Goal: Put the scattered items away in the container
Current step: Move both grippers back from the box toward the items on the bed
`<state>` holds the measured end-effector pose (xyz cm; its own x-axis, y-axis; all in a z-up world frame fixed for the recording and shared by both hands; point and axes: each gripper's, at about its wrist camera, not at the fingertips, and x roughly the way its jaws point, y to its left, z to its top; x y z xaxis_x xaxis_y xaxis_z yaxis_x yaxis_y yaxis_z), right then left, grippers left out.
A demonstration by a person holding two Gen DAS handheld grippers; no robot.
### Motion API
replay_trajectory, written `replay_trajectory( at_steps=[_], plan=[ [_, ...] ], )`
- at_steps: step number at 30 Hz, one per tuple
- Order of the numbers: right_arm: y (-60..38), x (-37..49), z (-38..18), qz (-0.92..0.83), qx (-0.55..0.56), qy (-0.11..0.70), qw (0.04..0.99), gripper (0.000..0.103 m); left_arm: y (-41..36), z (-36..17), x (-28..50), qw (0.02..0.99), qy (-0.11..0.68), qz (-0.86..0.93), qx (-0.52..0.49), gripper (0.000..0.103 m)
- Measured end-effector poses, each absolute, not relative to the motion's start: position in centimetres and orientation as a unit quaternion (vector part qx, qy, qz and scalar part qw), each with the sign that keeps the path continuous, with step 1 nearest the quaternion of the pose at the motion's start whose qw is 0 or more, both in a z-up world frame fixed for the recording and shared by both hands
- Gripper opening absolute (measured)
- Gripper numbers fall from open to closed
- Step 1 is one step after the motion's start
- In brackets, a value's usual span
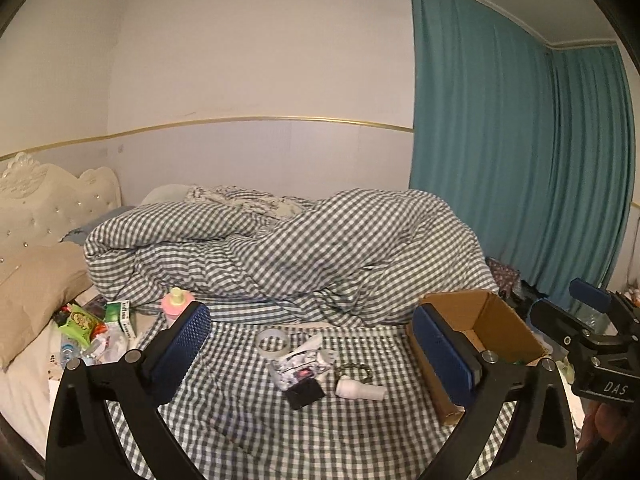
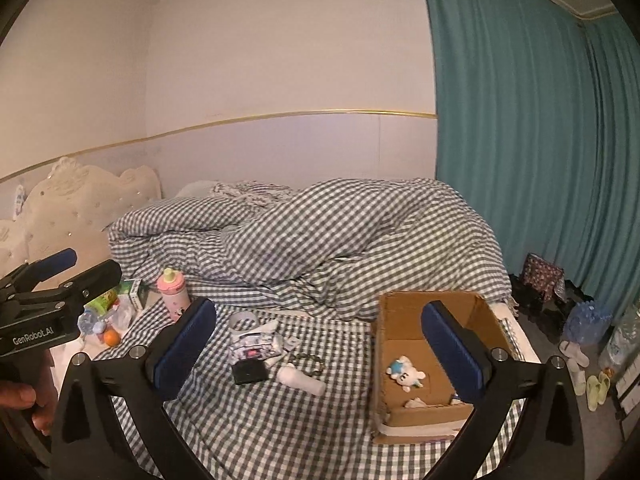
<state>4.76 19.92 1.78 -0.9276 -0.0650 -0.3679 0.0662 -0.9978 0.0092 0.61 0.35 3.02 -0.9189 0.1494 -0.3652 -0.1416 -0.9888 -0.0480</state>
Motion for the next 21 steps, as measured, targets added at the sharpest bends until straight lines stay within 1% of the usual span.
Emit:
replay_trajectory(
  at_steps=[12, 21],
  plan=[
    [17.5, 2.8, 1.0, -0.979, 0.198, 0.021, 0.054, 0.103, -1.4, 2.0, -0.7, 0.068, -0.015, 0.977, -0.200, 0.103],
    [17.1, 0.9, -0.9, -0.973, 0.220, 0.025, 0.062, 0.103, -1.7, 0.0, -2.8, 0.067, -0.016, 0.973, -0.222, 0.103]
  ],
)
